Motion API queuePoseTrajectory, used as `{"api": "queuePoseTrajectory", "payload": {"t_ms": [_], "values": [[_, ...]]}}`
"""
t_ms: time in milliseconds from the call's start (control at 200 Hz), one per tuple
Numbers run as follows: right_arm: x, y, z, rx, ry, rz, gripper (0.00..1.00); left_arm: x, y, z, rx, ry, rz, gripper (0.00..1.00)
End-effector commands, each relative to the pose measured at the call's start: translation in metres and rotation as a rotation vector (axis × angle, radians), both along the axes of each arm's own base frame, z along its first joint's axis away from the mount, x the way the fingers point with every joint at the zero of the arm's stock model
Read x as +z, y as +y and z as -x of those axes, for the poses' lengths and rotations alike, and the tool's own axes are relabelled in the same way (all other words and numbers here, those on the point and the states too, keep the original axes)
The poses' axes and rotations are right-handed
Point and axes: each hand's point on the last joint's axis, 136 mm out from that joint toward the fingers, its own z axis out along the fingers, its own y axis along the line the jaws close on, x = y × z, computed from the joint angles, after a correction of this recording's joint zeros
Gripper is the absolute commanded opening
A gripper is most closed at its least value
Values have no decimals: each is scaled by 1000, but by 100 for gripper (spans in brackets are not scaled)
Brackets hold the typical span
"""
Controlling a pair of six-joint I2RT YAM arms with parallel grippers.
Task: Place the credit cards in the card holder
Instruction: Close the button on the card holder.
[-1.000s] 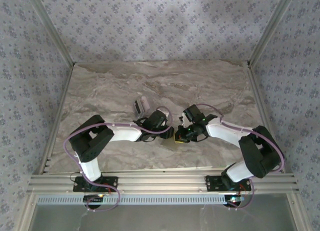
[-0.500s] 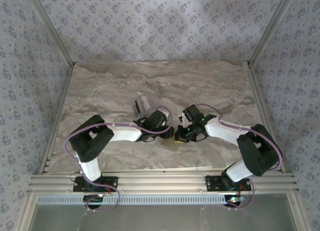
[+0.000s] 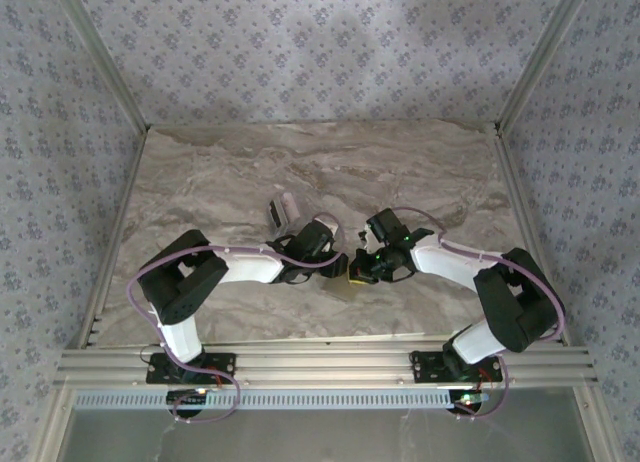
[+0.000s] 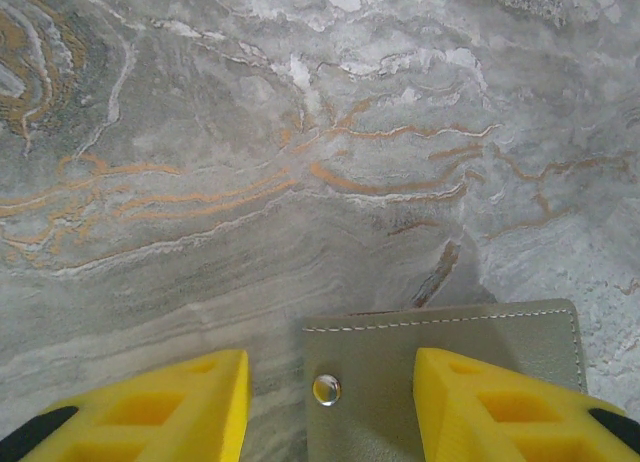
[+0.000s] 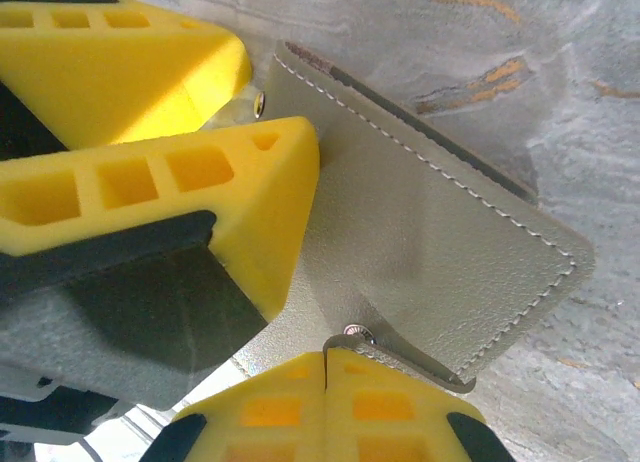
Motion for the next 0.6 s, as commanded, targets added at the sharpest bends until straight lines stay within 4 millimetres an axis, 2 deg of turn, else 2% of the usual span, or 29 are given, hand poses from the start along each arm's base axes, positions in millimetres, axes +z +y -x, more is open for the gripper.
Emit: {"api": "queuePoseTrajectory", "payload": {"t_ms": [0,595], "values": [[8,3,-13,-20,-29,-17,0,-32,13,19,-26,85,-73,47],[1,8,-18,-17,-16,-12,0,-31,12,19,-27,86,-73,47]]}}
